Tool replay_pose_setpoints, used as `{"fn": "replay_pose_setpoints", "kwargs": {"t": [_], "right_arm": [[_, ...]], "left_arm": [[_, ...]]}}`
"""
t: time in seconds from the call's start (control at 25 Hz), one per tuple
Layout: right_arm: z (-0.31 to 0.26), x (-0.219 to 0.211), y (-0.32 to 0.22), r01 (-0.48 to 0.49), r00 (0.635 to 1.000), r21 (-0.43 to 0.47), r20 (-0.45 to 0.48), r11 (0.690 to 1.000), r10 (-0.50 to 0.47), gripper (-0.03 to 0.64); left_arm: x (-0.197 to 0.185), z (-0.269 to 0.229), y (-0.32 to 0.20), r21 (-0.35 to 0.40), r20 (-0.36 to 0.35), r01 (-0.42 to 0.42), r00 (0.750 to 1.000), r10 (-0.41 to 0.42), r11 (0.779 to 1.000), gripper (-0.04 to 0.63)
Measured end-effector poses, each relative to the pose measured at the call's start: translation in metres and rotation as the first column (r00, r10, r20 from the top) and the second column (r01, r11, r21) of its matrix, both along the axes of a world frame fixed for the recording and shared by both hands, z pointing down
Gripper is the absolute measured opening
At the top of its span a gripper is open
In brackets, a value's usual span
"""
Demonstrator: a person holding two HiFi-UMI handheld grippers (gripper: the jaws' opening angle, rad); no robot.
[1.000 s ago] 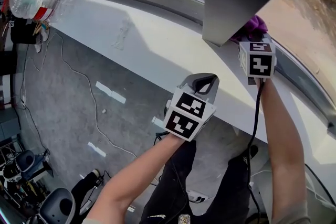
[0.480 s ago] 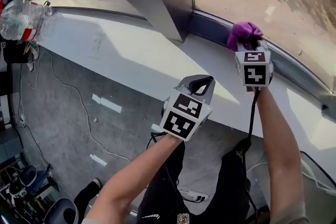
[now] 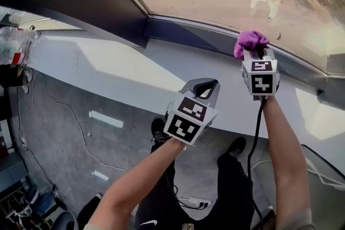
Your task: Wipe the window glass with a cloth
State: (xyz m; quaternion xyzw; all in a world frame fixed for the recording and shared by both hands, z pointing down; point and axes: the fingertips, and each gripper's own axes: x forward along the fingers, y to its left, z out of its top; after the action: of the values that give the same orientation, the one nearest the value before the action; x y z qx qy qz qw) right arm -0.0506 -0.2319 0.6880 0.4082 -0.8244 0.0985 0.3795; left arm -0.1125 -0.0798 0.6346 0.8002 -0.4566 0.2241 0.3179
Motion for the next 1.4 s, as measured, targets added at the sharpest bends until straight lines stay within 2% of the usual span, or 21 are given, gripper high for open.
{"fn": "replay_pose_setpoints", "kwargs": {"t": [0.76, 1.16, 1.4], "right_arm": [[0.0, 0.254, -0.025, -0.179, 0.983, 0.038, -0.021, 0.983, 0.18, 0.104], [-0.001, 0.359, -0.034, -0.336, 0.942, 0.022, 0.009, 0.942, 0.336, 0.104], [-0.003, 0.403, -0.036, -0.463, 0.885, 0.009, 0.06, 0.886, 0.462, 0.104]], "left_arm": [[0.203, -0.004, -0.035, 0.014, -0.008, -0.165, 0.986, 0.165, 0.986, 0.0], [0.274, -0.006, -0.037, -0.004, 0.001, -0.244, 0.97, 0.244, 0.97, 0.0], [0.296, -0.007, -0.034, -0.008, 0.003, -0.28, 0.96, 0.28, 0.96, 0.0]]}}
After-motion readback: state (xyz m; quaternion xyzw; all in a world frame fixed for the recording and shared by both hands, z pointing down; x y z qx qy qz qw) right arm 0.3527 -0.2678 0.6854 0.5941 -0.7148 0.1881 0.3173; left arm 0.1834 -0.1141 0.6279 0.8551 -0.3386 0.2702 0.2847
